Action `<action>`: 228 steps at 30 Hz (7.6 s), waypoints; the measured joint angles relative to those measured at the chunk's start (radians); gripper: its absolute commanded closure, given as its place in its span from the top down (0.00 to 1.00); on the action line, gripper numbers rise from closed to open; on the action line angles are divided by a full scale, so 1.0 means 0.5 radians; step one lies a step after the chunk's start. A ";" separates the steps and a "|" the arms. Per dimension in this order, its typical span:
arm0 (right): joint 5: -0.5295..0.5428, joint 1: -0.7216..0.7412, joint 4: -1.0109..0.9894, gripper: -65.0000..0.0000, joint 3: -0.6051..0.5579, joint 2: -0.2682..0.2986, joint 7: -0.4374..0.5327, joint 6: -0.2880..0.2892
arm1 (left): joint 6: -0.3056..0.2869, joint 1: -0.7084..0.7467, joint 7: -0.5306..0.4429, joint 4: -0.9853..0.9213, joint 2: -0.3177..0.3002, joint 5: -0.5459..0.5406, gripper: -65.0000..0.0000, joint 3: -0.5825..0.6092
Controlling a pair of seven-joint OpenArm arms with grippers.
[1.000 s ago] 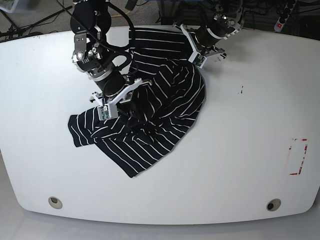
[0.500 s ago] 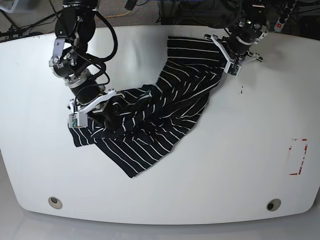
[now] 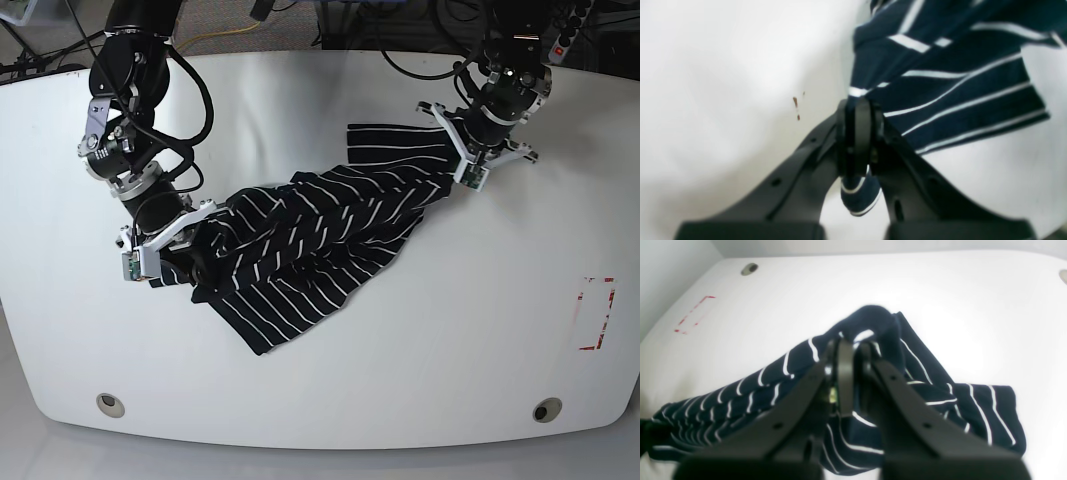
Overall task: Fold the T-shirt properly
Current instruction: 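Grasp the shirt edge with the left gripper beside the right gripper, then release with the left gripper and reach across the shirt to another edge, then grasp the shirt hem corner with the left gripper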
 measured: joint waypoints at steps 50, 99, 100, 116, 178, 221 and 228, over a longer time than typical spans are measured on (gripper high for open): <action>-0.037 -0.327 0.025 0.00 0.175 -0.011 0.043 -0.050 | -0.639 -0.414 0.086 0.014 0.176 0.043 0.61 -0.094; -0.043 -0.380 0.024 0.00 0.236 -0.064 0.051 -0.049 | -0.147 -1.908 -0.231 -2.370 0.452 0.024 0.61 -0.136; -0.043 -0.380 0.024 0.00 0.236 -0.063 0.052 -0.049 | -0.147 -1.907 -0.243 -2.383 0.452 0.022 0.61 -0.135; -0.043 -0.375 0.024 0.00 0.236 -0.061 0.051 -0.050 | -0.506 -1.870 -0.177 -2.385 0.455 -0.021 0.39 0.063; -0.040 -0.326 -0.011 0.00 0.214 -0.066 0.044 -0.041 | -0.507 -1.130 0.662 -0.208 0.072 0.045 0.70 -0.604; -0.037 -0.298 -0.016 0.00 0.220 -0.066 0.043 -0.041 | -0.413 -1.762 0.033 -2.085 -0.049 0.031 0.31 -0.680; -0.037 -0.298 -0.016 0.00 0.220 -0.066 0.043 -0.042 | -0.412 -1.751 0.026 -2.094 -0.047 0.017 0.01 -0.681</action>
